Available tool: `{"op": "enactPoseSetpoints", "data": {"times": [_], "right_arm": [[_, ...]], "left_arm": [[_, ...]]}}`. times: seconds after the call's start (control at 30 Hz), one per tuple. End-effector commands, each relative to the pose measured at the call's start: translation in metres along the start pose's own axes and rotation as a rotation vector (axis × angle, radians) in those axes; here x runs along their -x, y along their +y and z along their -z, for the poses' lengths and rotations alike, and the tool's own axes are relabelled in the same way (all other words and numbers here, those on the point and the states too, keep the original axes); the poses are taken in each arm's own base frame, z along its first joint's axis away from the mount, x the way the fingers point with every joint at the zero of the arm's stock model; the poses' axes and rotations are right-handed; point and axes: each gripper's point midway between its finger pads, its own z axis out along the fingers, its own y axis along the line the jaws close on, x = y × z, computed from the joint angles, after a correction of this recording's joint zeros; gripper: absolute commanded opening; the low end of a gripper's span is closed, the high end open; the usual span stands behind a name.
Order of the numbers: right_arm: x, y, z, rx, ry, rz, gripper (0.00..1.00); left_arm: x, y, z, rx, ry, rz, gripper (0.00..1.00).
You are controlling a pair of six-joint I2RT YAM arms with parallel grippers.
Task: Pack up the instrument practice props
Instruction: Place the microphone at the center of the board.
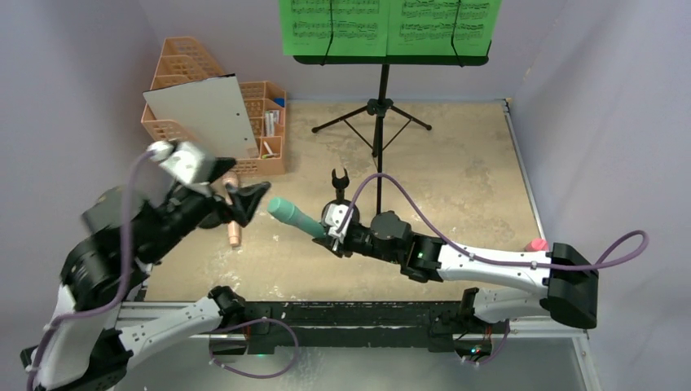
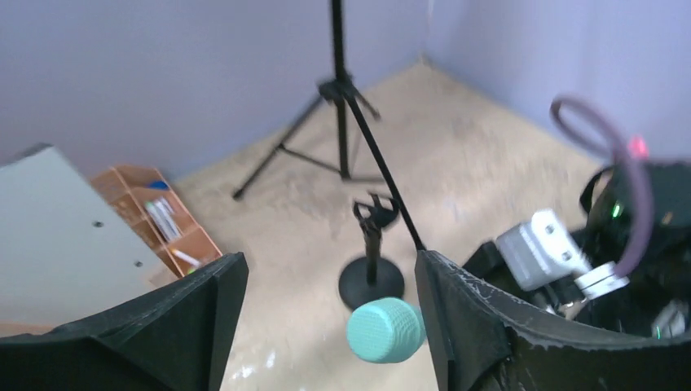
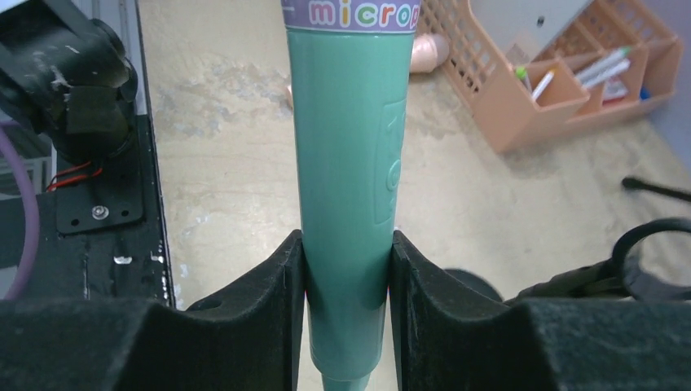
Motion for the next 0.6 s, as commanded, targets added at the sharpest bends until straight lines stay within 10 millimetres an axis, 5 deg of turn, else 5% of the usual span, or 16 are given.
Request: {"op": "enactPoseSetpoints", "data": {"times": [0.0, 0.23, 0.57], "right_arm": [[0.024, -0.014, -0.009, -0.103, -0.101, -0.208, 0.00], [0.054, -0.038, -0.006, -0.245, -0.243, -0.492, 0.00], [0.060, -0.049, -0.009, -0.313, -0.333, -0.719, 0.00]], "left_arm": [[0.050, 0.033, 0.026, 0.172, -0.306, 0.147, 0.79], [0.007, 0.032, 0.008, 0.202, -0.214, 0.234, 0.79], [-0.060, -0.002, -0.044, 0.110, -0.141, 0.444, 0.77]]}}
